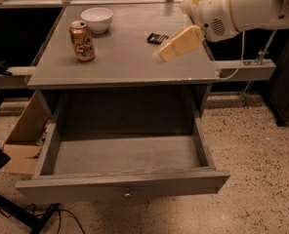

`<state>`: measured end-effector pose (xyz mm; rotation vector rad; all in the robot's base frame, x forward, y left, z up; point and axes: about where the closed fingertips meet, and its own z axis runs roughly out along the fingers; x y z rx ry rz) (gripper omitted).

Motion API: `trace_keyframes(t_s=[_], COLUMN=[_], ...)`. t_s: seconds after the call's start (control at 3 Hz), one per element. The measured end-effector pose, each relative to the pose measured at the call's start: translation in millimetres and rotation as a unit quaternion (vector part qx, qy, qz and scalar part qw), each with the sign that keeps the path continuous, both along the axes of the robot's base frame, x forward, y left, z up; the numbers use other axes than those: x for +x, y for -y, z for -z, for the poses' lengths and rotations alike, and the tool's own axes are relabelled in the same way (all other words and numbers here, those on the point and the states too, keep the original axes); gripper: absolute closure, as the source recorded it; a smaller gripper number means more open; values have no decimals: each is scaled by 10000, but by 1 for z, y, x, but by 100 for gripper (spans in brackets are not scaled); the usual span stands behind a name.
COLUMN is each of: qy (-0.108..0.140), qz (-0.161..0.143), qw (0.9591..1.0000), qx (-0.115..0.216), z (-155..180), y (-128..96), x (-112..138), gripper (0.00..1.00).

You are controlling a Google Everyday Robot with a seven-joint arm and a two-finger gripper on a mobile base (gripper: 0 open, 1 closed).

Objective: Place orange can into top drawer

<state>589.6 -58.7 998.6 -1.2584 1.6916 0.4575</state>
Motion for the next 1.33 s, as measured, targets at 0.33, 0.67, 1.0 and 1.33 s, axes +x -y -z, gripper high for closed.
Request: trace_keyframes(t_s=[0.33, 0.67, 1.0, 1.33], qy=[2, -118, -298, -358], qz=[6, -35, -206, -325], qw=[10000, 9998, 9988, 9958], qx=[78, 137, 324, 782], z=[6, 30, 66, 94], y=[-19, -58, -114, -170], x=[27, 81, 124, 157], gripper=[0, 0, 0, 0])
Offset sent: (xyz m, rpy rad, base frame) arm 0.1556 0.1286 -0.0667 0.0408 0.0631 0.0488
